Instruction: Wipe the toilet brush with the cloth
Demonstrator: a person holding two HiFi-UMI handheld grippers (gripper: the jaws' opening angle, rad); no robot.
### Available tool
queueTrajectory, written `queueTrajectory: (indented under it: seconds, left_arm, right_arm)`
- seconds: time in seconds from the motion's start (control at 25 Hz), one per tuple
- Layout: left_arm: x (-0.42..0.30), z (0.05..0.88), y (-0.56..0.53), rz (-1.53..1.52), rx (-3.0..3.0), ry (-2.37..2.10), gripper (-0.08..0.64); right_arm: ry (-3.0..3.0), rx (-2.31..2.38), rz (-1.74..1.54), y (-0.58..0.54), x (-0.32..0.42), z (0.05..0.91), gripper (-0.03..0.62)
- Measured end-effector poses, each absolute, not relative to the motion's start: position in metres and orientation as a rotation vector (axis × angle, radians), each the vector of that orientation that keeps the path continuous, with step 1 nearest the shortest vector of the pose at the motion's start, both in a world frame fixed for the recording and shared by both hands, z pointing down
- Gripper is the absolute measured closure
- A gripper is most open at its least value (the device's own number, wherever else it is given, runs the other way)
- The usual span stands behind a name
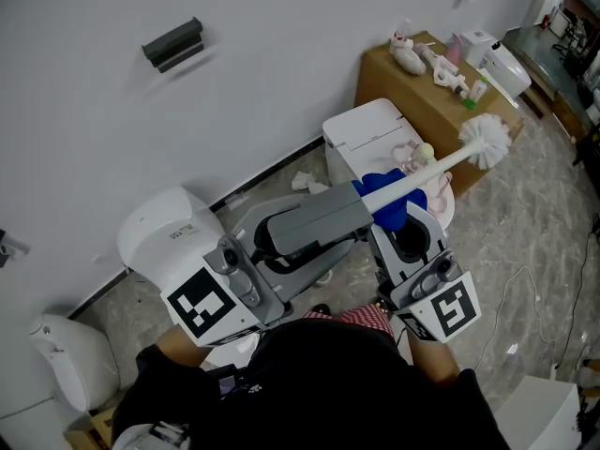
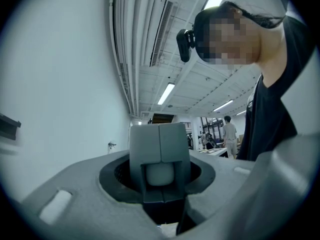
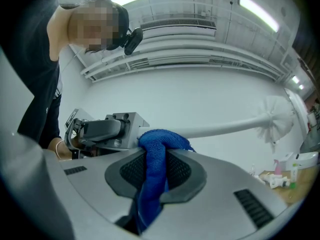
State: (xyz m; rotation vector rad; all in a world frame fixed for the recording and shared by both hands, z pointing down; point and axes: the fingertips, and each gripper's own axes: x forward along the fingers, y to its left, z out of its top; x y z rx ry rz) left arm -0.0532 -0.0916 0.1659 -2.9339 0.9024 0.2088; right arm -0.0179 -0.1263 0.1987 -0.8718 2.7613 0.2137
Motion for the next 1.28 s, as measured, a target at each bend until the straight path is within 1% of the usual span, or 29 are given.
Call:
queueTrajectory:
  seconds: [0.4, 0.56, 1.28]
  left_arm:
    - [-0.041, 0.171, -0.080, 0.185, -2.952, 0.881, 0.388]
    - [-0.041, 0.169, -0.080, 0.187, -2.949, 0.878, 0.388]
    - [-0.044, 0.176, -0.082, 0.221, -2.973, 0.858, 0.391]
  right_arm:
    - [2.747, -0.918, 0.191, -0.119, 0.001, 0.202, 0.522]
    - [2.724, -0.945, 0.151, -0.124, 0.007, 0.202, 0.522]
    - [2.694, -1.034, 0.150, -0.134, 0.021, 0.204, 0.522]
